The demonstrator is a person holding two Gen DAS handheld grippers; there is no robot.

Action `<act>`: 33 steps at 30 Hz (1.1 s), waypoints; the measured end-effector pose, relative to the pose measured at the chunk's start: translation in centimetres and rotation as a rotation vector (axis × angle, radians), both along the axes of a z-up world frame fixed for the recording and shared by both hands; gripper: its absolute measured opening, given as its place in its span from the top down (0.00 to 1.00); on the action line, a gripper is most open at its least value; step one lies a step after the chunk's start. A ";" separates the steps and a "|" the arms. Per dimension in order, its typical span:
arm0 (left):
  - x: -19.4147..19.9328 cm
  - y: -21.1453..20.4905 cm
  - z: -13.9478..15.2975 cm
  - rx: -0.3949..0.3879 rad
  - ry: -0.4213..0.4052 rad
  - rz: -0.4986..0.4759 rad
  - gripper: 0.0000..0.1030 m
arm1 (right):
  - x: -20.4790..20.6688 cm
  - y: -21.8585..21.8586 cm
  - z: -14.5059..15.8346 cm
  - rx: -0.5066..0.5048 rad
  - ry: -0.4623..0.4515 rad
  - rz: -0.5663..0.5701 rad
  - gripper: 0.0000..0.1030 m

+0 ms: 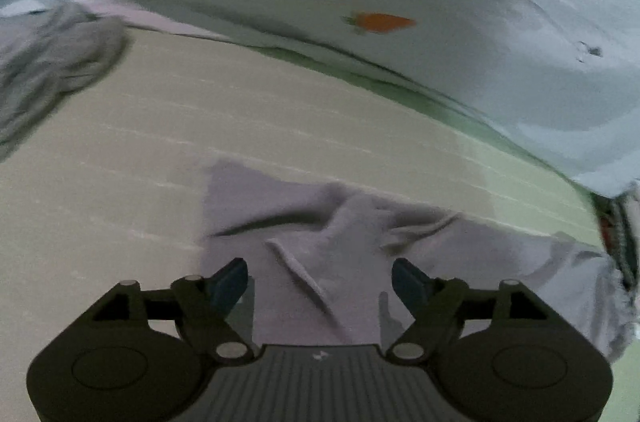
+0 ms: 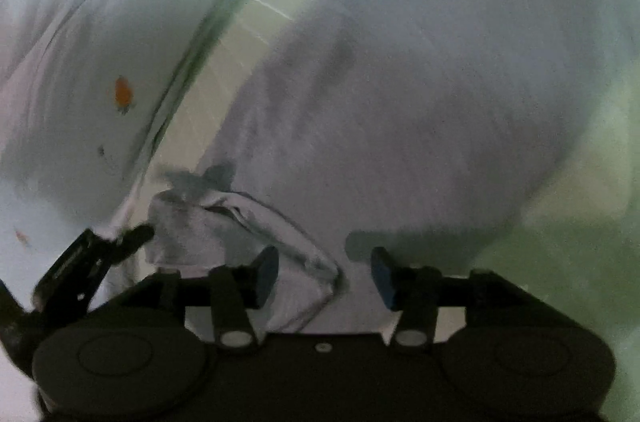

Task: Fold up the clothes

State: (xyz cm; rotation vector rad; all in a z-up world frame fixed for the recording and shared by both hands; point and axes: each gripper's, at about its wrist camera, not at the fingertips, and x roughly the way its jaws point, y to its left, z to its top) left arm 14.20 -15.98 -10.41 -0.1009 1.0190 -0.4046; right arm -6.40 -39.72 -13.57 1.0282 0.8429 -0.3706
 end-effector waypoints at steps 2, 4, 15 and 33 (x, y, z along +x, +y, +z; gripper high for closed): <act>-0.2 1.9 -0.2 0.028 0.003 0.042 0.17 | 1.8 1.1 1.1 -0.139 0.012 0.089 0.41; -0.4 3.4 -0.7 0.053 0.022 0.074 0.17 | 3.6 2.7 2.0 -0.257 0.007 0.189 0.33; 0.4 6.2 -3.3 0.189 0.109 0.153 0.16 | 14.1 12.8 -0.2 -0.696 0.034 0.688 0.21; 0.8 6.0 -4.8 0.292 0.112 0.109 0.00 | 14.9 6.1 -0.1 -0.654 0.139 0.355 0.25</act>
